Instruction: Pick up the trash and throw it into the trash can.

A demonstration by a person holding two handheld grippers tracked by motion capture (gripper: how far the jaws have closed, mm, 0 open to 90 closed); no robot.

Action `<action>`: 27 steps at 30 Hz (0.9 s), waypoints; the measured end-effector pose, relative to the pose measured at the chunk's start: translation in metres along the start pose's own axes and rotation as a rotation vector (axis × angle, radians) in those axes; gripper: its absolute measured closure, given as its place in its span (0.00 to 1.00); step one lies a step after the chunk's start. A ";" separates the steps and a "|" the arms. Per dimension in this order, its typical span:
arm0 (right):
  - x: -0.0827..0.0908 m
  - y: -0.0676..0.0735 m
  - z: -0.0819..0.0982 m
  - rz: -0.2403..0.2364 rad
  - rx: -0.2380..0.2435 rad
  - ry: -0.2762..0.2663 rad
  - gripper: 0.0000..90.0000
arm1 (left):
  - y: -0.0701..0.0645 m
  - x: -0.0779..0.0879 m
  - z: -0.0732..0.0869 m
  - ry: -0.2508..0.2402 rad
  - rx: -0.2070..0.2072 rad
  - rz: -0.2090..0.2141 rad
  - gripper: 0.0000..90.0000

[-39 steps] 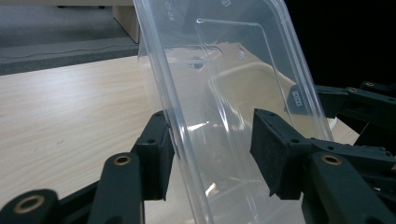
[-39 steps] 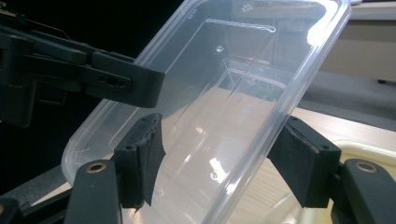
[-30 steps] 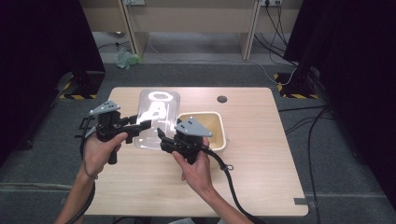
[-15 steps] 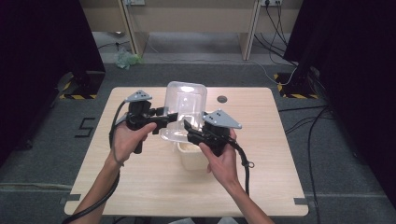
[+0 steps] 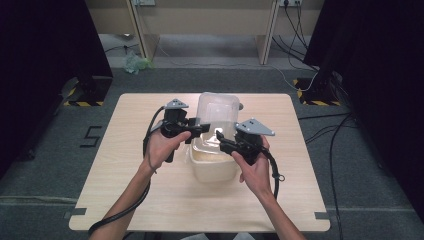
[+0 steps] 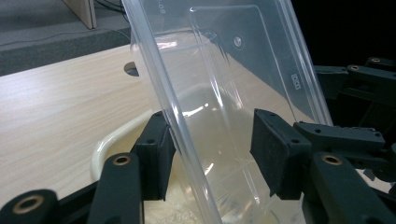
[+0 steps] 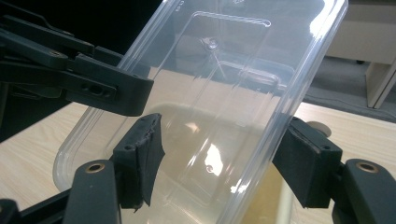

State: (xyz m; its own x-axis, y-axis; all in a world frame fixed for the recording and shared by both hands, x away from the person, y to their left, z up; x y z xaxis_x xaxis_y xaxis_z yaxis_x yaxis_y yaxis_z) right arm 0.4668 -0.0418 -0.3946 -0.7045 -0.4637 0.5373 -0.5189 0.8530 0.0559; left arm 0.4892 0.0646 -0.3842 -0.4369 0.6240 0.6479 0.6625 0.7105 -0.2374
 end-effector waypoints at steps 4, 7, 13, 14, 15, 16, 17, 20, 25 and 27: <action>-0.007 -0.004 0.006 0.005 0.003 0.021 0.39 | 0.005 -0.012 0.004 0.015 0.015 0.001 0.54; -0.014 -0.007 0.012 0.001 0.007 0.038 0.39 | 0.010 -0.019 0.008 0.028 0.019 -0.006 0.54; -0.024 -0.010 0.023 -0.009 0.017 0.072 0.41 | 0.013 -0.025 0.016 0.047 -0.002 -0.016 0.54; -0.024 -0.010 0.023 -0.009 0.017 0.072 0.41 | 0.013 -0.025 0.016 0.047 -0.002 -0.016 0.53; -0.025 -0.009 0.028 -0.021 0.029 0.093 0.42 | 0.012 -0.025 0.017 0.053 -0.010 -0.017 0.52; -0.025 -0.009 0.030 -0.028 0.028 0.097 0.41 | 0.010 -0.023 0.019 0.053 -0.010 -0.009 0.51; -0.024 -0.009 0.031 -0.040 0.021 0.094 0.41 | 0.010 -0.022 0.020 0.053 -0.010 -0.006 0.50; -0.018 -0.007 0.032 -0.074 0.003 0.076 0.37 | 0.009 -0.018 0.022 0.048 -0.012 -0.006 0.45; -0.009 -0.007 0.031 -0.107 -0.008 0.057 0.31 | 0.009 -0.010 0.025 0.042 -0.012 -0.007 0.41; -0.002 -0.008 0.026 -0.126 -0.025 0.031 0.30 | 0.010 -0.004 0.026 0.039 -0.008 -0.004 0.38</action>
State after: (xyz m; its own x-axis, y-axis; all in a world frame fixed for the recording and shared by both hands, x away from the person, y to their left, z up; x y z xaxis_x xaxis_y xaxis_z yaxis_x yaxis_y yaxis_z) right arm 0.4594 -0.0538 -0.4177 -0.6194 -0.5601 0.5501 -0.5895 0.7946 0.1453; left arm 0.4816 0.0775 -0.4085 -0.4157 0.6082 0.6763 0.6655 0.7102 -0.2296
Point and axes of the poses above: each handheld gripper's, and its own axes: x roughly backward along the jaws, z roughly out of its underside, y roughly to its left, the point moved 10 cm from there along -x, roughly forward along the jaws, and after that the axes turned 11 degrees about y, right-handed, at the moved point
